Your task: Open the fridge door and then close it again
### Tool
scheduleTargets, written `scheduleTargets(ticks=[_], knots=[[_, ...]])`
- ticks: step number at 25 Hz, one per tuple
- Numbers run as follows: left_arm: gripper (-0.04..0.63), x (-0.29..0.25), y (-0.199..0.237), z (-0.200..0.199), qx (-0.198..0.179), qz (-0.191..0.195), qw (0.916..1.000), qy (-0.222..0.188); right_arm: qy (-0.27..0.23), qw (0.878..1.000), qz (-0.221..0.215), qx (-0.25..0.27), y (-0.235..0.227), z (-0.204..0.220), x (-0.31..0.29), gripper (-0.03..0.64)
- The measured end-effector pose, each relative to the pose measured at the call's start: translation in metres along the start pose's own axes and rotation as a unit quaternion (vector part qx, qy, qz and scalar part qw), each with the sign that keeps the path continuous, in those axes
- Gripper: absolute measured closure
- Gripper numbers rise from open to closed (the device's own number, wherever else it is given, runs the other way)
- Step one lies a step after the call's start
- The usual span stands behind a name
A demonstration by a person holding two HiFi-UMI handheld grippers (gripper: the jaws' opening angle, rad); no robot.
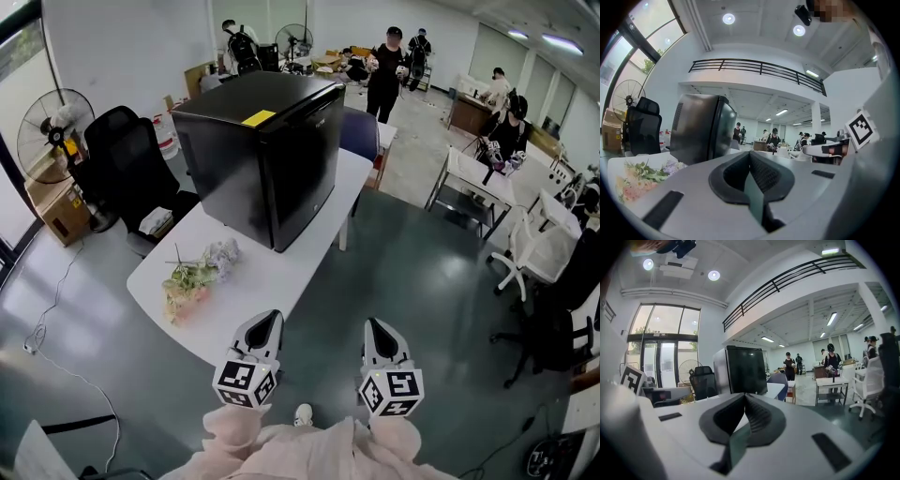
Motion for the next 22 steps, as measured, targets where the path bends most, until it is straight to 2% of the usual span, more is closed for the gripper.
scheduleTargets(ticks=[14, 22], knots=[[0.584, -0.011, 0.011, 0.01, 0.003, -0.003, 0.9999, 0.01, 0.017, 1.0, -0.023, -0.002, 0.005, 0.011, -0.033, 0.604], [0.584, -0.023, 0.028, 0.007, 0.002, -0.028, 0.9996, 0.009, 0.022, 0.998, -0.049, 0.011, 0.007, 0.004, -0.069, 0.604]])
Point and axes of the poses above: the fingertips, and each gripper's own axes: x backward along the fingers, y to its left, z out of its underside, the point moved 5 cm from there along x, backward along the fingers, and after that the axes turned 5 degrees about -x, right-handed, at the moved point
